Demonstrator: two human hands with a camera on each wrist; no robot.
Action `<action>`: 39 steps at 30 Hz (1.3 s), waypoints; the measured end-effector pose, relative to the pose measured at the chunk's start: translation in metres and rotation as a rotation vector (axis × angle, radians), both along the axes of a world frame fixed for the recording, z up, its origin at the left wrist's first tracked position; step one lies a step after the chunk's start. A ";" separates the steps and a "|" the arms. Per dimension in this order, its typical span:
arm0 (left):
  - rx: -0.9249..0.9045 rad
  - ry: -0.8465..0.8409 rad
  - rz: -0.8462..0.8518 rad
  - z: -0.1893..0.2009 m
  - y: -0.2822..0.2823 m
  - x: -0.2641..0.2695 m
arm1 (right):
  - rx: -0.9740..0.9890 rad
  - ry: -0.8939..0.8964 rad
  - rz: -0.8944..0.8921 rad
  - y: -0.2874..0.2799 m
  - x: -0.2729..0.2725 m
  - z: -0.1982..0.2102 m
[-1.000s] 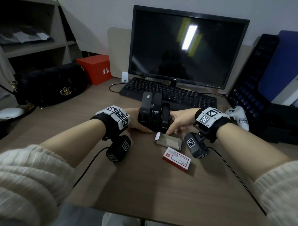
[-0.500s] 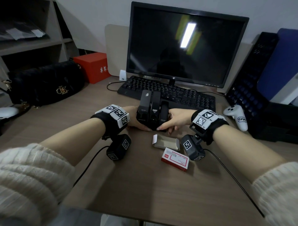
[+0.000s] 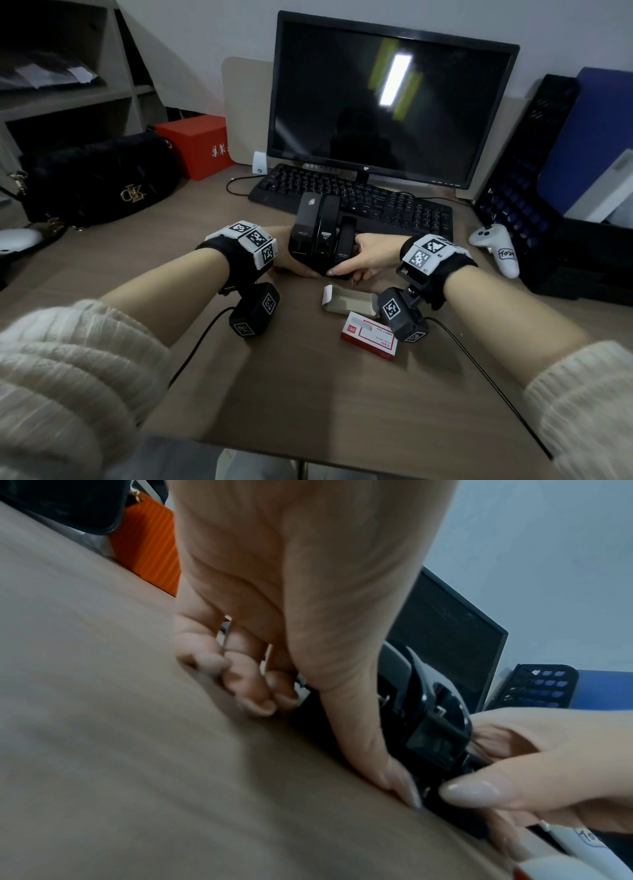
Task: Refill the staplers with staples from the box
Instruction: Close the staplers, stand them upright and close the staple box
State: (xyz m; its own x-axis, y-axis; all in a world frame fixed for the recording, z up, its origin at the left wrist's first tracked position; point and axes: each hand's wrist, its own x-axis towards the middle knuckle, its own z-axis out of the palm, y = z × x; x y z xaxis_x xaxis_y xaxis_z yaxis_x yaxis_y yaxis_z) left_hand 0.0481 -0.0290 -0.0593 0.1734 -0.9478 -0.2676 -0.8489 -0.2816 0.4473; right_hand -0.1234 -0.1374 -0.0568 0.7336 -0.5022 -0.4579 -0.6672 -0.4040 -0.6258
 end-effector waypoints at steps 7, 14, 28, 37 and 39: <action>0.134 -0.113 0.042 0.010 0.018 -0.004 | -0.066 0.147 -0.027 0.009 -0.015 0.023; 0.093 -0.121 0.078 0.016 0.036 -0.014 | -0.261 0.475 0.081 0.030 -0.035 0.040; 0.091 -0.146 -0.035 0.013 0.054 -0.057 | -0.366 0.531 0.169 0.077 -0.053 0.024; 0.059 -0.065 -0.088 0.005 0.051 -0.060 | -0.401 0.417 0.236 0.082 -0.050 0.023; 0.043 -0.068 -0.100 0.005 0.051 -0.060 | -0.401 0.397 0.246 0.082 -0.050 0.023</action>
